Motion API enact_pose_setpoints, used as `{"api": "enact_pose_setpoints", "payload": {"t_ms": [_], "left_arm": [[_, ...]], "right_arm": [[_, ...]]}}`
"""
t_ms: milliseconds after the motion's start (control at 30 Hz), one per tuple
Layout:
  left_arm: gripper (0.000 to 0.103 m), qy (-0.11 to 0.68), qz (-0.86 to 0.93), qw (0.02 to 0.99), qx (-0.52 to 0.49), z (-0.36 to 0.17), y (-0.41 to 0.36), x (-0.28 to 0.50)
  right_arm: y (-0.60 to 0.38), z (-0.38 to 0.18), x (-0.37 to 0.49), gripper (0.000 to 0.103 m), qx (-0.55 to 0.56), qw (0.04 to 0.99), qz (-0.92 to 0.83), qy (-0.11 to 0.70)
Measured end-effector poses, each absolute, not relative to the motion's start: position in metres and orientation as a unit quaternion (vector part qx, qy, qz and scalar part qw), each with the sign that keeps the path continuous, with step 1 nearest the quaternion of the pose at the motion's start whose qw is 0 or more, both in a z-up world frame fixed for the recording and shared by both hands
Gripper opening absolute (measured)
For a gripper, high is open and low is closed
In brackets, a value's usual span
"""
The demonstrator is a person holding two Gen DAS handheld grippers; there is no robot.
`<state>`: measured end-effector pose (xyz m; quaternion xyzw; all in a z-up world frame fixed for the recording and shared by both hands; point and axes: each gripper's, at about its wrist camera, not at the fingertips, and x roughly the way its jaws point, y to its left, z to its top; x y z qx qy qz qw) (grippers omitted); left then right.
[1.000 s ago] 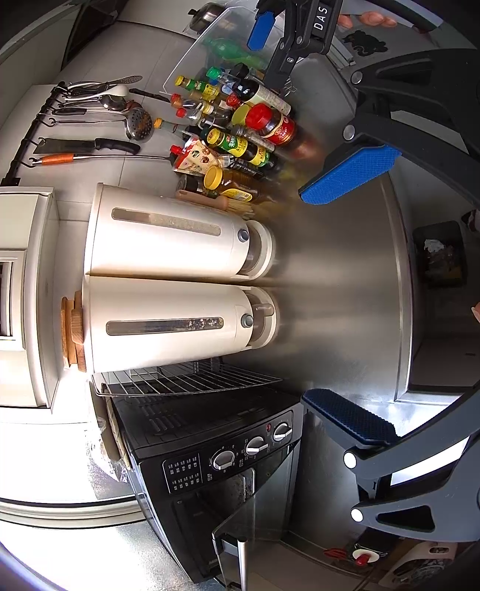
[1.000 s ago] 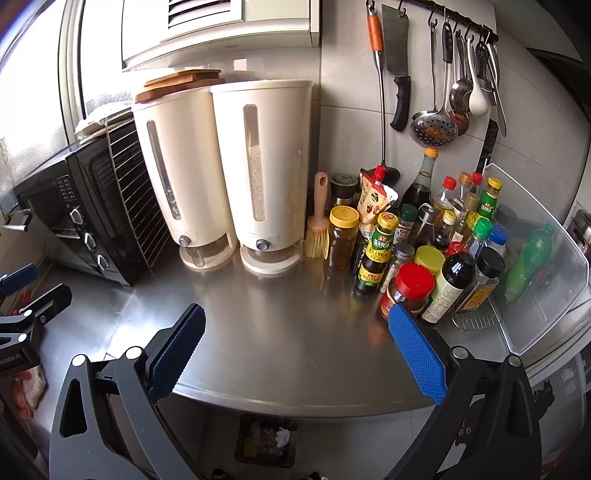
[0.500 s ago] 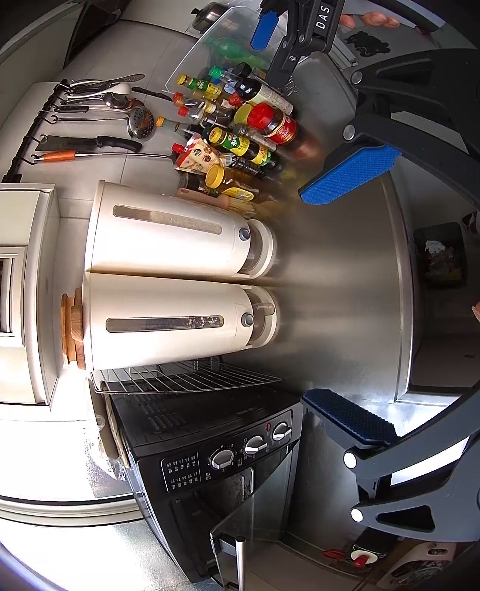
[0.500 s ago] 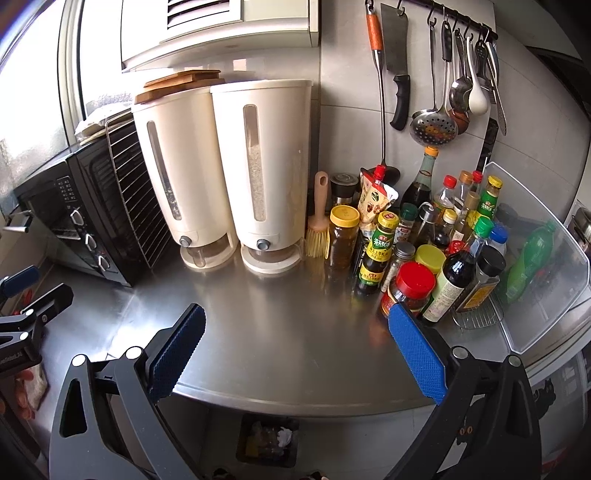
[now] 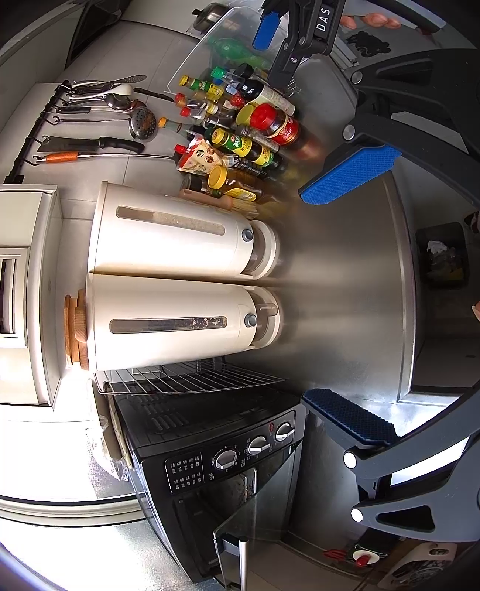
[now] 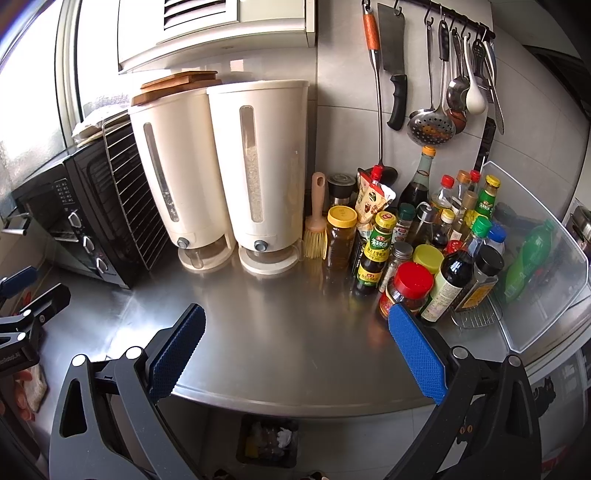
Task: Collect trash
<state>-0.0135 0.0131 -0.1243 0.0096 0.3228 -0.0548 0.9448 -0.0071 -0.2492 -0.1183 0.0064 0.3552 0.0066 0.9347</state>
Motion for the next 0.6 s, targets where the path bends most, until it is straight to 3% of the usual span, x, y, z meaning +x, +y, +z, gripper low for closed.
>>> {"api": "enact_pose_setpoints", "payload": {"t_ms": [600], "left_arm": [[0.095,0.316,-0.051,0.947,0.014,-0.1203,0.0110,-0.0146]], "right_arm": [[-0.2496,-0.1174,-0.0079,0.100,0.012,0.935,-0.004,0.354]]}}
